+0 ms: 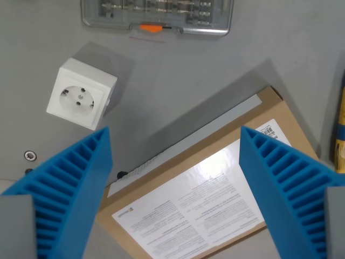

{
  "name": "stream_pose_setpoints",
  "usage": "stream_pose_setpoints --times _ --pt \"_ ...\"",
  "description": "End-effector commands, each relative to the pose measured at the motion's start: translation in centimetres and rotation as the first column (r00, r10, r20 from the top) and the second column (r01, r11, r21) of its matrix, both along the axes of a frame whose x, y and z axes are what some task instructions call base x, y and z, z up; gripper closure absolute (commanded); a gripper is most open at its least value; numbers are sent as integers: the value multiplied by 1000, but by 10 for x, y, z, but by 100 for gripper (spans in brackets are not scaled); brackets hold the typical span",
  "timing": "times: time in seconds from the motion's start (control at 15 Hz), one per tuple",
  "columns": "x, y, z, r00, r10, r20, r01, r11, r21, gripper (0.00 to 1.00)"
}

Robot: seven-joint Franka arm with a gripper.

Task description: Move above the white socket

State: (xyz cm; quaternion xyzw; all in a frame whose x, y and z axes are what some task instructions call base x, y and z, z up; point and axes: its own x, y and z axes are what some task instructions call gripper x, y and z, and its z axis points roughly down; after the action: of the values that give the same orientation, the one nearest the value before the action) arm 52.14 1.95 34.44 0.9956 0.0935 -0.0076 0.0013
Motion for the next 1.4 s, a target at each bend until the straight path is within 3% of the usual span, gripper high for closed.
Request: stream_pose_setpoints --times 0.07,0.47,0.73,1.0,1.4 --pt "-5 3 -5 989 142 44 -143 990 10 0" --pt "-11 11 -22 950 300 88 -302 953 9 0" --pt "-17 19 -37 907 407 109 -410 912 4 0" --pt "-23 26 -51 846 520 115 -523 852 -2 0" --pt "-32 39 -74 734 666 130 -671 742 -12 0"
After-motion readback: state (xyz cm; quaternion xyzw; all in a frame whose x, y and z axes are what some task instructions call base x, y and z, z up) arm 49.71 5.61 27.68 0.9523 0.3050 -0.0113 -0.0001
